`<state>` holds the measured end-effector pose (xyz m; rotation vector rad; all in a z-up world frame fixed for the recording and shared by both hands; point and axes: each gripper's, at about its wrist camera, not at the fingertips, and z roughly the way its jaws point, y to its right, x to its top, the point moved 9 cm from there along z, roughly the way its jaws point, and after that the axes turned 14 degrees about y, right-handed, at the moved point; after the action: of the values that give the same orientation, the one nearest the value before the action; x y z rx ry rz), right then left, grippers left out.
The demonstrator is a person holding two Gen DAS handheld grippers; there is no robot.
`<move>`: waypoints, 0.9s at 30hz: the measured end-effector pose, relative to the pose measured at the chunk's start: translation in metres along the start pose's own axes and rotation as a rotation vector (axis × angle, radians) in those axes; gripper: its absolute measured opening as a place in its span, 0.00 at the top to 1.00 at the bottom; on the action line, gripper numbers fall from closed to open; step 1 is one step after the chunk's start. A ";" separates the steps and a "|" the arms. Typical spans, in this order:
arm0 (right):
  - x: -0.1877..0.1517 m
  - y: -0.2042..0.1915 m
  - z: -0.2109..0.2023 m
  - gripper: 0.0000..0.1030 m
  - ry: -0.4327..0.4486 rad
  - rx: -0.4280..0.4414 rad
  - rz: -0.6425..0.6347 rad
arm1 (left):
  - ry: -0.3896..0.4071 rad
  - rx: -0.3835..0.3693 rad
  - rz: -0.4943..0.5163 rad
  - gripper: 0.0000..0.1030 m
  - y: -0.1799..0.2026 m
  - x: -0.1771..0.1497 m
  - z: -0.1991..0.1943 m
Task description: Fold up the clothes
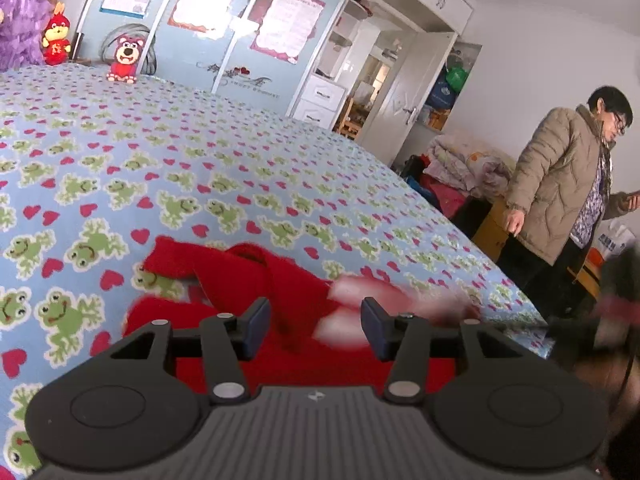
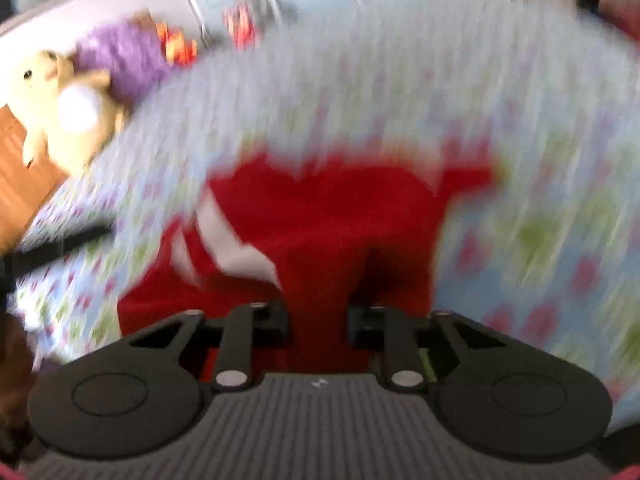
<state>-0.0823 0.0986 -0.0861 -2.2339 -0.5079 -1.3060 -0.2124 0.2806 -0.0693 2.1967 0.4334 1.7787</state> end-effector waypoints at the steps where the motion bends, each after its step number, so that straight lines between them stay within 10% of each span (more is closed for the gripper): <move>1: 0.029 0.008 -0.006 0.82 0.067 -0.030 -0.031 | 0.007 0.000 -0.003 0.49 -0.001 0.003 -0.001; 8: 0.089 0.075 -0.043 0.74 0.183 -0.231 -0.219 | 0.035 -0.054 0.003 0.44 0.007 0.013 0.003; 15: 0.042 0.128 -0.073 0.22 0.248 -0.309 0.048 | -0.017 -0.106 0.083 0.43 0.034 0.021 0.055; 27: -0.005 0.140 0.051 0.20 -0.002 -0.263 0.172 | -0.105 -0.106 0.103 0.42 0.062 -0.004 0.094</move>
<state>0.0265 0.0153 -0.1440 -2.4280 -0.1448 -1.3449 -0.1179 0.2195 -0.0668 2.2613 0.2018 1.6850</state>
